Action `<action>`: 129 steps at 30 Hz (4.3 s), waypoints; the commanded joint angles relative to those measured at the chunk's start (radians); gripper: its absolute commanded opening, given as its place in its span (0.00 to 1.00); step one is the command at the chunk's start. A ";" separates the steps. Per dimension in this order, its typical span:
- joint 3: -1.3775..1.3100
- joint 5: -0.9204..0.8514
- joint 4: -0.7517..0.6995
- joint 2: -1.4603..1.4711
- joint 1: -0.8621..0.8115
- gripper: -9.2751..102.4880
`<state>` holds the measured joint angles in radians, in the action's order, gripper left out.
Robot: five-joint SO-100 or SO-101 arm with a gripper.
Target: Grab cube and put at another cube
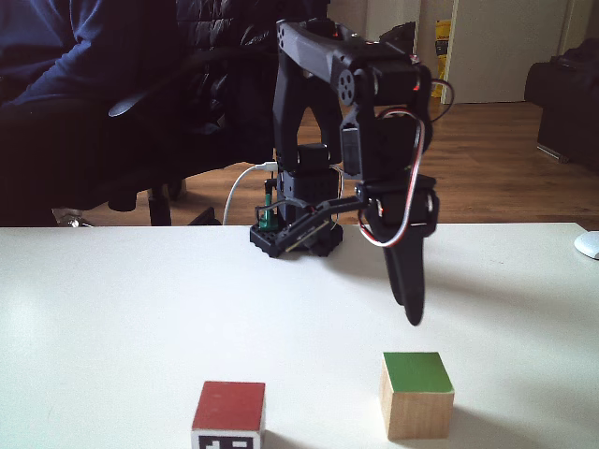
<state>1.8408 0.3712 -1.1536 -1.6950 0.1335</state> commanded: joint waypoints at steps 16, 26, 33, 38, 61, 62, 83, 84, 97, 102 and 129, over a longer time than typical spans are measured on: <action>-0.387 0.002 -0.149 0.218 -0.002 0.47; -0.555 -0.034 -0.173 0.419 -0.048 0.47; -0.655 -0.044 -0.193 0.552 -0.064 0.47; -0.709 -0.044 -0.199 0.627 -0.072 0.47; -0.808 -0.040 -0.204 0.735 -0.083 0.22; -0.810 -0.034 -0.204 0.729 -0.086 0.21; -0.712 -0.179 -0.321 0.287 -0.411 0.20; -0.716 -0.192 -0.318 0.293 -0.431 0.20; -0.861 -0.250 -0.321 0.436 -0.509 0.20; -0.876 -0.252 -0.321 0.476 -0.499 0.20; -1.075 -0.224 -0.385 0.687 -0.495 0.30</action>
<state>0.8406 0.1411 -1.5186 -1.0078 -0.3697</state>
